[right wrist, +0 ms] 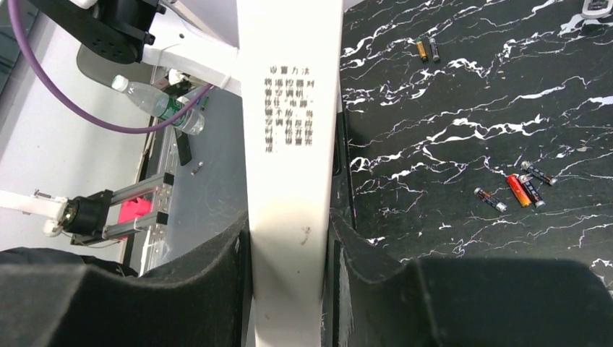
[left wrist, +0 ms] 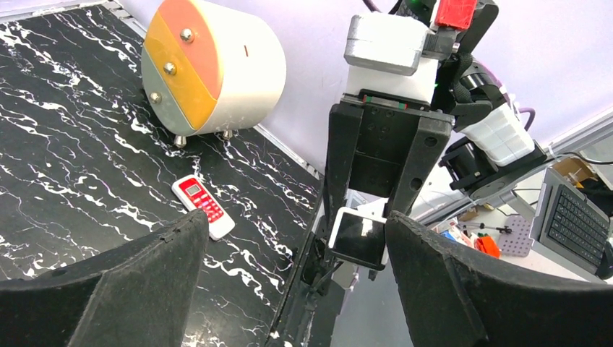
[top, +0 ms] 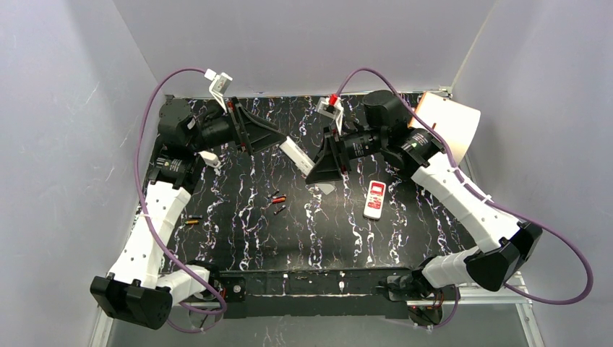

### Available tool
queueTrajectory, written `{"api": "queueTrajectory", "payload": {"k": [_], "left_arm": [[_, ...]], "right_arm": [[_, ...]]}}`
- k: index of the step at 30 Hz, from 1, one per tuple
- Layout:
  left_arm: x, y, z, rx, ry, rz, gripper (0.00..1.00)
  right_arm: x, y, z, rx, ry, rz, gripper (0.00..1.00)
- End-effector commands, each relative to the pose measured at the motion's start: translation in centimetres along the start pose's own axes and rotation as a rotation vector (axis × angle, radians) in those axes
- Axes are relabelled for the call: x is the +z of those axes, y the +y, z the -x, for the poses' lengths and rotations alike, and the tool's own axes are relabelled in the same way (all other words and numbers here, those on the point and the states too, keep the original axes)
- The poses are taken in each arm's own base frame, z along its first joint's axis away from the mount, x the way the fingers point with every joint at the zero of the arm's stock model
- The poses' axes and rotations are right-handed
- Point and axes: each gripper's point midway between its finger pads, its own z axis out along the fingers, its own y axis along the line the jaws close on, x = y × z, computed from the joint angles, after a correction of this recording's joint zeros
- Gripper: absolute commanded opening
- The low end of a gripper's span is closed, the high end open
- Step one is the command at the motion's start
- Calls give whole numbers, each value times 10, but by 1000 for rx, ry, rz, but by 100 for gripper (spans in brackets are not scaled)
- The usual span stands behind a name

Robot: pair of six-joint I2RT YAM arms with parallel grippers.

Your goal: Load the batteries into the remote control

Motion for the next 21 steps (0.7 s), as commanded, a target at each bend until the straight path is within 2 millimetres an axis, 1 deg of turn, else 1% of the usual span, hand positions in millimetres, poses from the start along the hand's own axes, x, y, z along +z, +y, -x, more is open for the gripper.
{"api": "queueTrajectory", "payload": {"k": [1, 4, 7, 9, 11, 13, 16, 18, 21], "left_arm": [[-2, -31, 5, 25, 32, -87, 90], [-2, -32, 7, 3, 28, -79, 90], [-1, -24, 8, 4, 10, -32, 89], [0, -26, 5, -6, 28, -64, 88], [-1, -36, -4, -29, 97, -144, 85], [-3, -40, -13, -67, 157, -192, 80], [-7, -49, -25, -82, 209, -241, 79], [-7, -53, -30, -88, 230, -262, 76], [-4, -53, -34, -125, 264, -283, 67]], "right_arm": [[1, 2, 25, -98, -57, 3, 1], [1, 3, 27, -105, -63, 5, 1], [0, 4, 29, -114, -78, 1, 1], [1, 5, 33, -117, -100, 7, 1], [2, 6, 37, -118, -113, 15, 1], [2, 8, 40, -121, -117, 27, 1], [2, 12, 42, -124, -109, 45, 1], [3, 12, 39, -121, -86, 51, 1], [7, 7, 29, -121, -19, 33, 1]]}}
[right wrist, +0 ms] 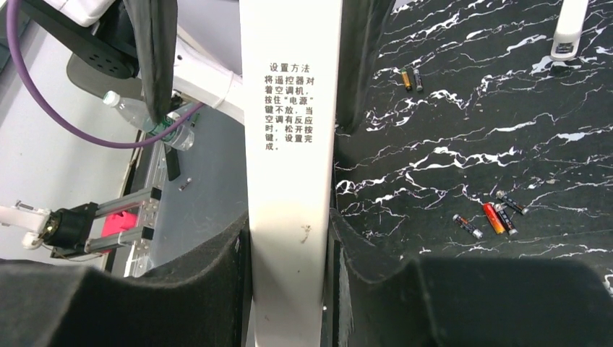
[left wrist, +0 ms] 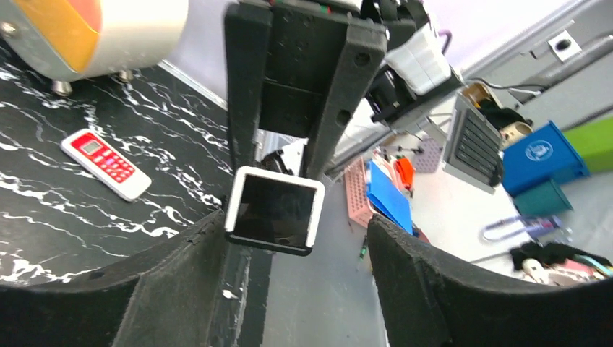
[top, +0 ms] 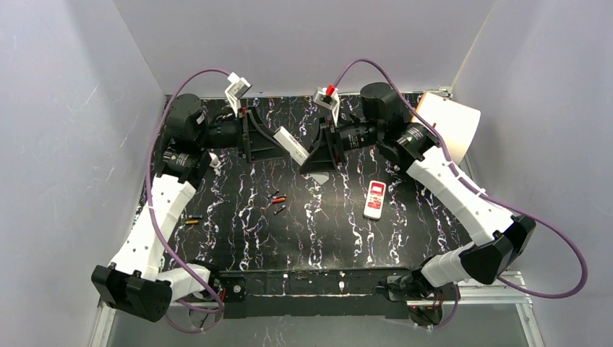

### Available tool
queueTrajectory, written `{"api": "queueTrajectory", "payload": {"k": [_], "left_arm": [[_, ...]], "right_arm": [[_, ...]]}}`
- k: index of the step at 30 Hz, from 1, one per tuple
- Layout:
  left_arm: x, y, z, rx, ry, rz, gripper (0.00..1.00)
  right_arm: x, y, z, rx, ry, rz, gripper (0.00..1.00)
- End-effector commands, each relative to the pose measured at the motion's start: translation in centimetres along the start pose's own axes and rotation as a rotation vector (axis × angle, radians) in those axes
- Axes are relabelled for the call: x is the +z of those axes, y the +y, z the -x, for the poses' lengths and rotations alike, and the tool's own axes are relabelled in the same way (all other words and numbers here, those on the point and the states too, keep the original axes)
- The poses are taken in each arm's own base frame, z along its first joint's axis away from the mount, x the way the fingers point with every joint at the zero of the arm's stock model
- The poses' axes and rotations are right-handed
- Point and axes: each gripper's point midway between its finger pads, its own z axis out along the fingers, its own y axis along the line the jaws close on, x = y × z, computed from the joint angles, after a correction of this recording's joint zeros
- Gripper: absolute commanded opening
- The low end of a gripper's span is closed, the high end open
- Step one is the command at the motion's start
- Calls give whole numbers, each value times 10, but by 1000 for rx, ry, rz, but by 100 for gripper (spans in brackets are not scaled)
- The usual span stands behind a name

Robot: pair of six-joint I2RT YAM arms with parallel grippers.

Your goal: Load the batteries into the remote control

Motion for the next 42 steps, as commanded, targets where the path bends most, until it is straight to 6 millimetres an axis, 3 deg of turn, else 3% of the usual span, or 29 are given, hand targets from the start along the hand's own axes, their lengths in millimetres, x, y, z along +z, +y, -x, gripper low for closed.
{"api": "queueTrajectory", "payload": {"k": [1, 11, 20, 26, 29, 30, 33, 39, 42], "left_arm": [[2, -18, -12, -28, 91, -96, 64], [1, -7, -24, -1, 113, -68, 47], [0, -7, -29, 17, 130, -87, 30], [0, -5, -29, 43, 120, -80, 0], [-1, -6, -25, 109, 95, -69, 0], [-1, -5, -22, 146, 84, -60, 0], [-3, 3, -6, 258, 29, 1, 0], [-7, 12, 30, 460, -60, 45, 0], [-9, 15, 42, 564, -87, 79, 0]], "right_arm": [[1, 12, 5, -81, 51, 24, 1], [0, 3, -10, -79, 132, -20, 1], [0, 0, -10, -73, 136, -36, 1], [0, 1, -8, -96, 119, -29, 2], [-3, 2, -5, -118, 72, -56, 54], [-5, 1, -6, -124, 50, -73, 65], [-11, -13, 3, -105, -79, -166, 83], [-34, 13, 55, -10, -384, -105, 93], [-41, 13, 71, 115, -495, -112, 94]]}}
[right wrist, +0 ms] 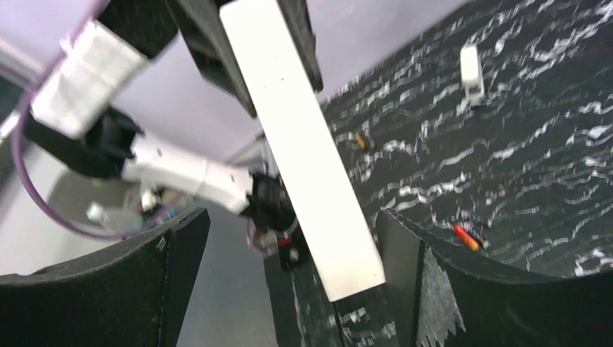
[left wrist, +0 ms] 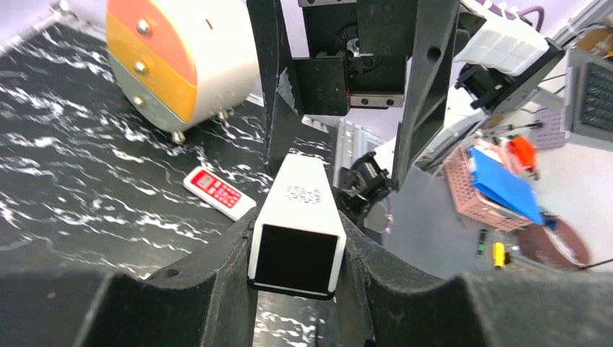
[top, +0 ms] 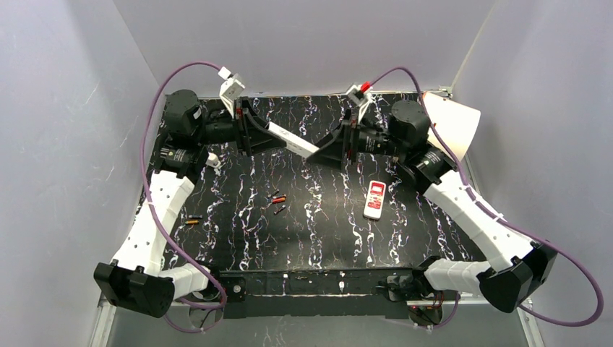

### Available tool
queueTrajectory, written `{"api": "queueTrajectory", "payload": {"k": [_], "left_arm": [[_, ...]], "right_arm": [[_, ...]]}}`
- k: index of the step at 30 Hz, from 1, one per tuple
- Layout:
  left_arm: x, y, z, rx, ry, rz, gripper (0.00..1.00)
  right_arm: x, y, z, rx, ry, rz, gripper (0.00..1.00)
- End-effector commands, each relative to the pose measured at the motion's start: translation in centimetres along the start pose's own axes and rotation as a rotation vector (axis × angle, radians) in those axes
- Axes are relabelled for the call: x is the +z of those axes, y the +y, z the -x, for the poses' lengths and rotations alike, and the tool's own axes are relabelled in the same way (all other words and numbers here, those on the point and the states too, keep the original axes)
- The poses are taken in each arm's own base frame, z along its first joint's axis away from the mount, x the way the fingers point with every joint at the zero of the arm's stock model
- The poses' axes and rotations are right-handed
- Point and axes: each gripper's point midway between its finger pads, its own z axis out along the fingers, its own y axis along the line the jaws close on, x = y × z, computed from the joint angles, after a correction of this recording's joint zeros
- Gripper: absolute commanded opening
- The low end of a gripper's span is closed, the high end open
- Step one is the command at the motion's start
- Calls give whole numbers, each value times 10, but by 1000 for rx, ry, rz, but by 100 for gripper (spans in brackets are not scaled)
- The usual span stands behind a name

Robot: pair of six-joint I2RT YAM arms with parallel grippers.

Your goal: Load the batteries into the remote control

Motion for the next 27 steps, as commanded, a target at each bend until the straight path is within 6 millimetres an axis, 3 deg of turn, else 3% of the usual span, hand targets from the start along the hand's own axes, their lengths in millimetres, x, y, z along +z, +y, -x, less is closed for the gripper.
{"api": "queueTrajectory", "payload": {"k": [1, 6, 9, 21, 24, 27], "left_arm": [[-5, -3, 40, 289, -81, 44, 0], [-6, -4, 58, 381, -120, 52, 0], [-6, -8, 69, 400, -157, 38, 0], [0, -17, 83, 301, -147, -66, 0], [1, -19, 82, 307, -140, -89, 0], [0, -21, 79, 340, -141, -100, 0]], "right_arm": [[-9, 29, 65, 140, -296, 56, 94], [-28, 20, 89, 419, -549, 57, 98], [-37, 6, 86, 532, -645, 43, 99], [-28, 18, 97, 664, -645, 253, 98], [-21, 24, 102, 703, -600, 310, 93], [-18, 28, 108, 736, -595, 375, 78]]}}
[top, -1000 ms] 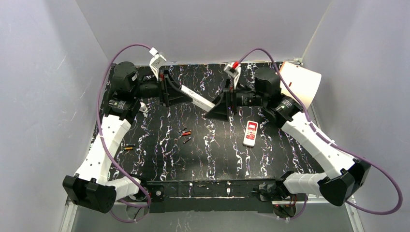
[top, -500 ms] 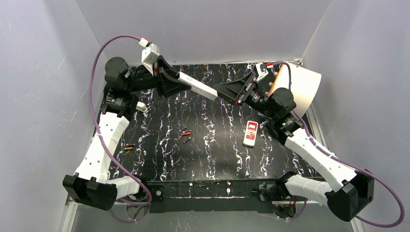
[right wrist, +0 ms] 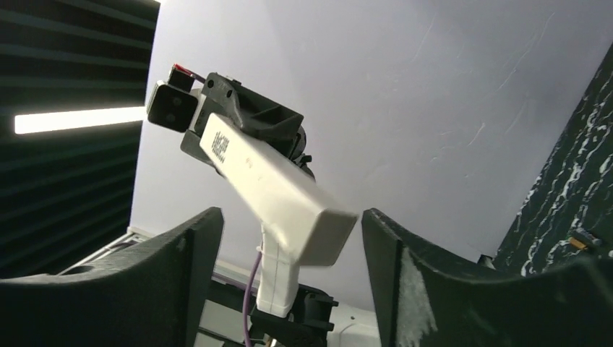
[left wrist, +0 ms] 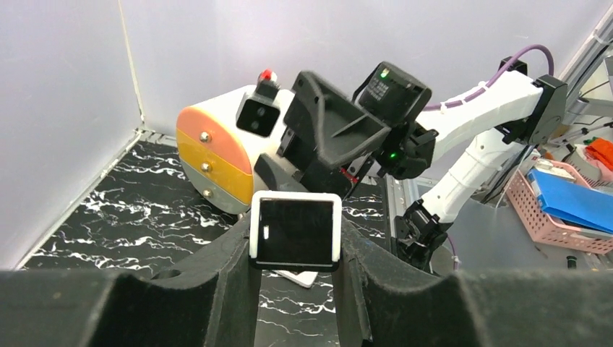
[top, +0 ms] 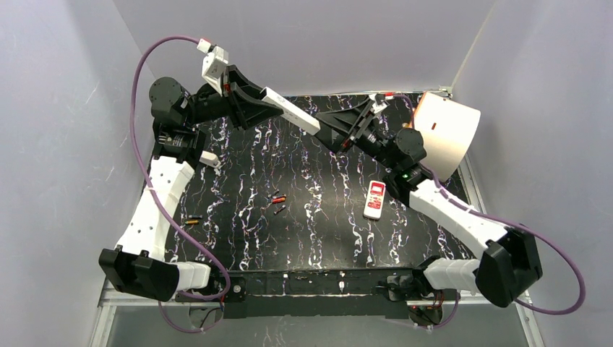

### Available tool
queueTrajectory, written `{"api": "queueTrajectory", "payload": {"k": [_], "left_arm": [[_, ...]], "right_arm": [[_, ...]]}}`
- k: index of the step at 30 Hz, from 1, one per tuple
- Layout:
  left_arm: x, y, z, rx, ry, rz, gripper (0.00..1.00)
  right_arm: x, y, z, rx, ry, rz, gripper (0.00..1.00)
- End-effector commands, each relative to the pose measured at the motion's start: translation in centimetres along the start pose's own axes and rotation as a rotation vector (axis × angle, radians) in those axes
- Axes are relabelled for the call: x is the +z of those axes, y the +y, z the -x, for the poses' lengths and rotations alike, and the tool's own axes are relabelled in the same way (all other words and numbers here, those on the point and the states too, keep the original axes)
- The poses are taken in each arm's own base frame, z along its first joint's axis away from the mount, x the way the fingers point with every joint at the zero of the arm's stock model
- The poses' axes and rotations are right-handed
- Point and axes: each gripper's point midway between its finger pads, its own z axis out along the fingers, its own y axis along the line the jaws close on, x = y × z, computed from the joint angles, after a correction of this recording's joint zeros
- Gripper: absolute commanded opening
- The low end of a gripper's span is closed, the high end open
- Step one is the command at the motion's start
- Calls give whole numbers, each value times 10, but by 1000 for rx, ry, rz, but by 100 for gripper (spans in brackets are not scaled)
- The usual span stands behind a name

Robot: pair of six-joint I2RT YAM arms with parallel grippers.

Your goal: Load the batteries into the remote control

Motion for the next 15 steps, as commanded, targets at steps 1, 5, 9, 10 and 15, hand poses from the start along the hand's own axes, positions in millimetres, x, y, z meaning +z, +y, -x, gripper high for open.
{"api": "queueTrajectory", "payload": {"k": [1, 5, 9, 10, 15], "left_arm": [[-1, -24, 5, 66, 9, -92, 0], [-2, -26, 2, 62, 23, -114, 0], [0, -20, 6, 55, 11, -95, 0], [1, -20, 7, 55, 11, -99, 0], [2, -15, 2, 68, 11, -98, 0]], "right_arm": [[6, 67, -8, 47, 70, 242, 74], [14, 65, -7, 57, 83, 227, 64], [16, 58, -5, 63, 73, 218, 84], [16, 58, -5, 63, 74, 223, 85], [21, 77, -15, 83, 154, 306, 74]]}}
